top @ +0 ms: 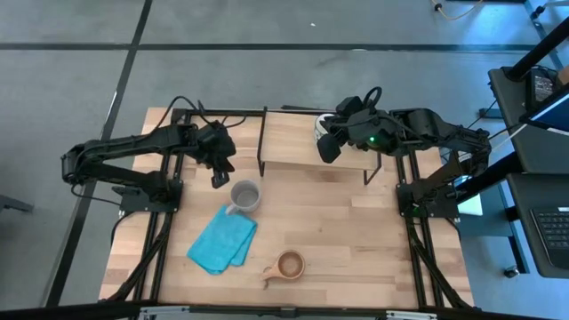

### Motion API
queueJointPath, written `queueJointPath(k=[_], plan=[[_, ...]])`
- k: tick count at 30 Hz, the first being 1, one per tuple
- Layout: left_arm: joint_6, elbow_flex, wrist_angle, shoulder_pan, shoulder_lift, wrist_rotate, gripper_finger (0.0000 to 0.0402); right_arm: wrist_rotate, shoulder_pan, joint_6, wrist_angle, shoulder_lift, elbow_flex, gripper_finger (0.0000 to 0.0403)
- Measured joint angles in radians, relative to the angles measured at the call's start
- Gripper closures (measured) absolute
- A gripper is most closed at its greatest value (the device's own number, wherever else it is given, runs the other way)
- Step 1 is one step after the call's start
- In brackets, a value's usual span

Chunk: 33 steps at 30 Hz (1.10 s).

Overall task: Stack small to large cups/mugs on shelf
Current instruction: Put the gray mug on the shelf

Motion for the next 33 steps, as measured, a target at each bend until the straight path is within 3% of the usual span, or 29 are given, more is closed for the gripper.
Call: queueJointPath(k=[4, 10, 16, 25, 33], plan=[[-0.029, 0.000, -0.003, -0.006, 0.000, -0.032, 0.0388, 0.000, 0.000, 0.001, 0.000, 0.000, 0.000, 0.0327], [-0.077, 0.000, -0.007, -0.009, 0.000, -0.046, 0.0346, -0.001, 0.000, 0.000, 0.000, 0.000, 0.000, 0.0327], [-0.145, 0.000, -0.007, -0.009, 0.000, 0.002, 0.0310, -0.007, 0.000, 0.000, -0.001, 0.000, 0.000, 0.0327], [-0.170, -0.002, -0.018, -0.056, 0.018, -0.046, 0.0306, -0.008, 0.000, -0.004, -0.026, 0.000, 0.000, 0.0327], [-0.413, -0.038, 0.001, -0.070, 0.081, -0.033, 0.0310, -0.014, 0.000, -0.003, -0.029, 0.001, 0.000, 0.0327]])
